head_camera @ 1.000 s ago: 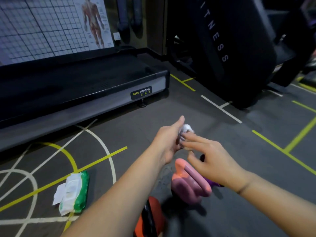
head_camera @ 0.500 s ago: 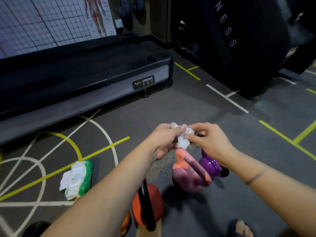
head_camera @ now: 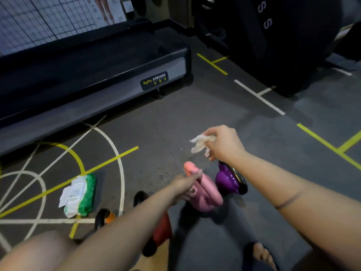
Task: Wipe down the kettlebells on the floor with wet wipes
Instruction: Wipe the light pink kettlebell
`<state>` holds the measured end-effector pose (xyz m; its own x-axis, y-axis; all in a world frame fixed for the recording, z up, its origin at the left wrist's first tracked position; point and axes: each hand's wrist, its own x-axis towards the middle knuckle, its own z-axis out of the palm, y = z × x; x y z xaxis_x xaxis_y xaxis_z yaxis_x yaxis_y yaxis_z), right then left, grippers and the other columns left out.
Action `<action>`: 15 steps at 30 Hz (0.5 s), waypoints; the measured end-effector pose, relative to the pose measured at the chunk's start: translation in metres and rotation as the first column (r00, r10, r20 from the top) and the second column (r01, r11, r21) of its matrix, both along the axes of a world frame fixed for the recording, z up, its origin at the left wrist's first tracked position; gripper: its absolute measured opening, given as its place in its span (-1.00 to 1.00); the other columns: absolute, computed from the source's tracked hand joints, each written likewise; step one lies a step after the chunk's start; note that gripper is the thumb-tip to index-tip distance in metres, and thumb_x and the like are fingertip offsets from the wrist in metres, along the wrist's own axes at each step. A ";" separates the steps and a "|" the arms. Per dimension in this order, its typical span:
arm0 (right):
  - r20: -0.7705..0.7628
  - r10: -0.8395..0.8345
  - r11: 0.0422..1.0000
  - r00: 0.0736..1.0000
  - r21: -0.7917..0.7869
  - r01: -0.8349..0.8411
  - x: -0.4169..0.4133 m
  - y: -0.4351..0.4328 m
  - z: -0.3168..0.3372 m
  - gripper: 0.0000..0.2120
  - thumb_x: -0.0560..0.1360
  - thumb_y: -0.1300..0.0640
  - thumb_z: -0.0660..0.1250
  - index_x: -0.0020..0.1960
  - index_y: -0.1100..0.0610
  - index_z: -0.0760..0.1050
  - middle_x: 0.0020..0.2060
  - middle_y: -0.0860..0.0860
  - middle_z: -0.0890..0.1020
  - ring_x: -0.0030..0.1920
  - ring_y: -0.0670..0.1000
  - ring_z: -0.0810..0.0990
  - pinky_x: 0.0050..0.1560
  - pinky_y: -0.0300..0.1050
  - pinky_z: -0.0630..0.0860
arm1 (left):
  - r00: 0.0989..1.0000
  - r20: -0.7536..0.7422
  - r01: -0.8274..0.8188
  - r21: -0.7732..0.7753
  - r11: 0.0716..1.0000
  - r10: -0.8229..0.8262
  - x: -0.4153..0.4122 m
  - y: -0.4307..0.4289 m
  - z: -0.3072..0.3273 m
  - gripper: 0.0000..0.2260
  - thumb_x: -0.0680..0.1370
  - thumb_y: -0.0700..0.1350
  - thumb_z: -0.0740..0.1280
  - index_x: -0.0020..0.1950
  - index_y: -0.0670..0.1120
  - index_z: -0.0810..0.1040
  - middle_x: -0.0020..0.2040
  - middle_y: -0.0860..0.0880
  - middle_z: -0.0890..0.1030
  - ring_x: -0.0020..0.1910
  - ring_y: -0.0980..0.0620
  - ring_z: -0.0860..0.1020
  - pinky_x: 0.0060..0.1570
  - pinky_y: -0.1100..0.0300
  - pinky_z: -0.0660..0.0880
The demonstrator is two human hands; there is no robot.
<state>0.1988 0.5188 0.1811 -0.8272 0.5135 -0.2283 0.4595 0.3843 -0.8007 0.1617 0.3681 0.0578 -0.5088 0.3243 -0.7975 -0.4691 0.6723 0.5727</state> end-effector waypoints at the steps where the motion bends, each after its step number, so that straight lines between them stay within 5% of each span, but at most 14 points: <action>1: 0.038 0.007 1.000 0.999 -0.025 -0.006 0.004 0.002 -0.004 -0.64 0.44 0.46 0.21 -0.15 0.11 0.69 -0.46 0.10 0.65 -0.47 0.07 0.64 -0.33 0.13 0.67 | 0.990 0.090 -0.118 0.064 0.991 0.112 0.013 0.013 -0.006 -0.53 0.50 0.35 0.37 0.01 -0.07 0.52 -0.19 -0.10 0.59 -0.24 -0.05 0.61 -0.28 0.17 0.55; 5: 0.172 0.071 0.997 0.983 -0.026 -0.067 0.011 0.010 -0.009 -0.86 0.35 0.25 0.43 -0.21 0.06 0.73 -0.37 0.01 0.69 -0.35 -0.07 0.61 -0.32 -0.29 0.56 | 0.776 0.172 -0.630 0.264 0.731 0.607 0.048 0.061 -0.030 -0.78 0.54 -0.07 0.49 -0.04 -0.15 0.50 -0.40 -0.08 0.58 -0.46 0.00 0.58 -0.40 0.15 0.54; 7: 0.216 0.106 0.994 0.971 -0.039 -0.100 0.012 0.009 -0.008 -0.88 0.36 0.02 0.48 -0.20 0.06 0.73 -0.33 -0.03 0.69 -0.32 -0.08 0.55 -0.32 -0.26 0.44 | 0.676 0.183 -0.731 0.292 0.617 0.714 0.050 0.066 -0.033 -0.86 0.54 -0.23 0.43 -0.09 -0.20 0.48 -0.46 -0.10 0.52 -0.57 0.03 0.52 -0.50 0.20 0.50; 11: 0.195 0.077 0.997 0.978 -0.040 -0.070 0.016 0.008 -0.009 -0.61 0.38 -0.22 0.48 -0.25 0.13 0.69 -0.36 -0.02 0.69 -0.30 -0.05 0.59 -0.26 -0.18 0.46 | 0.832 -0.056 -0.538 0.155 0.829 0.551 0.045 0.034 -0.030 -0.92 0.48 -0.26 0.34 -0.12 -0.28 0.53 -0.56 -0.11 0.42 -0.65 -0.02 0.38 -0.56 0.25 0.31; 15: 0.221 0.121 0.987 0.968 0.075 -0.140 0.025 0.012 -0.015 -0.80 0.29 0.10 0.62 -0.20 0.10 0.63 -0.27 -0.01 0.65 -0.31 -0.12 0.56 -0.41 -0.31 0.39 | 0.957 -0.283 -0.091 -0.088 0.992 0.063 0.050 -0.011 -0.022 -0.87 0.47 -0.18 0.38 -0.03 -0.20 0.59 -0.53 -0.11 0.52 -0.63 -0.05 0.46 -0.58 0.25 0.33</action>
